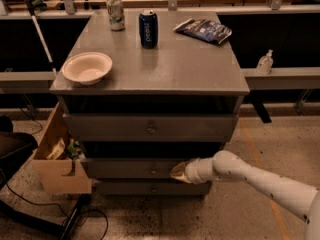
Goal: Close middle drawer
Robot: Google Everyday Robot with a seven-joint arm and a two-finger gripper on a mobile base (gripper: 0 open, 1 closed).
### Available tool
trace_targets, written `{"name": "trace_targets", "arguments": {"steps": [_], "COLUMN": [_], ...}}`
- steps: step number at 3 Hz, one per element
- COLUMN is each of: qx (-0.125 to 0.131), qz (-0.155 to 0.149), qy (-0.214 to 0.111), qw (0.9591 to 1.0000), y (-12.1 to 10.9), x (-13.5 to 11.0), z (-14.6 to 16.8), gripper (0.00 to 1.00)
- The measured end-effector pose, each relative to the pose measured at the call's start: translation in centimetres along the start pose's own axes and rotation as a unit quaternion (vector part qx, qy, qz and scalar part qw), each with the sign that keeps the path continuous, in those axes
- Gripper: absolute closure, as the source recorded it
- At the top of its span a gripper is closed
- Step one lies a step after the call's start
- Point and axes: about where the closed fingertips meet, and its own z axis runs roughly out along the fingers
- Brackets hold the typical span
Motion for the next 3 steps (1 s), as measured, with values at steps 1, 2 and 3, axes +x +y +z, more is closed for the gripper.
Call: {"name": "trace_targets", "arguments": {"steps": [1,2,3], "qx": [0.007,0.024,0.025], "qz": [-0.001,0.001,0.001], "qy": [-0.006,-0.020,-0.020], "qw": [1.0000,0.9995,0.9995], "y": [-0.7,-2.7,-2.5], "x": [-0.1,0.0,0.0], "z": [0.3,1.0,0.9], "gripper": [1.00,1.00,1.00]}}
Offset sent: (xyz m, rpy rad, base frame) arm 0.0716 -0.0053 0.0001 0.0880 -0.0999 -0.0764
